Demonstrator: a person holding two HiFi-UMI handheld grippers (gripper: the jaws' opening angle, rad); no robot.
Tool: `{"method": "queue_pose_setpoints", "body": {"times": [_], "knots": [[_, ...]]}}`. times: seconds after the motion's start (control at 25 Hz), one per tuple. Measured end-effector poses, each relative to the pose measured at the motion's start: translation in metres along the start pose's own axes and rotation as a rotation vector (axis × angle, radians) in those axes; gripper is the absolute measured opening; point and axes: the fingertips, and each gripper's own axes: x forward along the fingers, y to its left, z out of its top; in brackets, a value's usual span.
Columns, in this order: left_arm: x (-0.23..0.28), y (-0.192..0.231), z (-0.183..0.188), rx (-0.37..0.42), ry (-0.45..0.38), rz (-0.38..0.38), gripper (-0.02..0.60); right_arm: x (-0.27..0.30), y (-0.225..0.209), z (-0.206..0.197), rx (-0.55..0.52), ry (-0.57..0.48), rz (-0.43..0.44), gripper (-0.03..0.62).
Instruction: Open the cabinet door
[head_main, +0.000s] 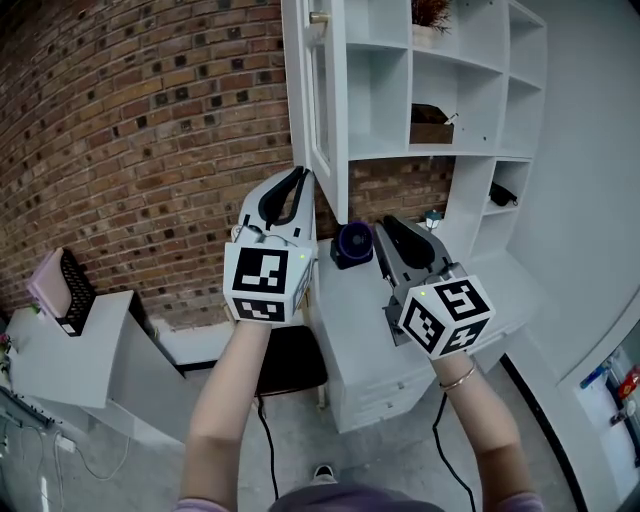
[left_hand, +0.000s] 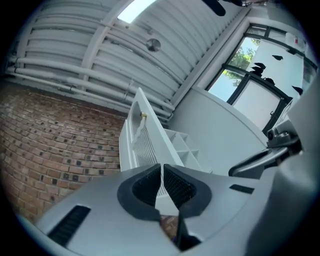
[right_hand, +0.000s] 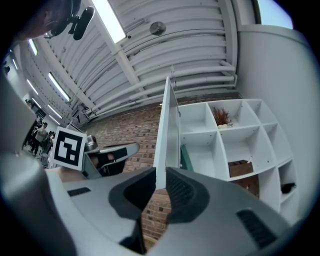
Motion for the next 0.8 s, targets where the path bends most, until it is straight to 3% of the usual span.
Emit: {"method": "queue_pose_setpoints", "body": {"times": [0.48, 0.8], "knots": [[-0.059, -0.047, -0.095, -0.136, 0.197, 0.002, 0.002, -0.044, -0.006, -0.044, 0.007, 0.064, -0.031, -0.003], [-0.096, -0.079, -0.135, -0.212, 0.302, -0.031, 0.002, -0.076, -0.006, -0.087, 0.071, 0.141, -0.057, -0.002]]}}
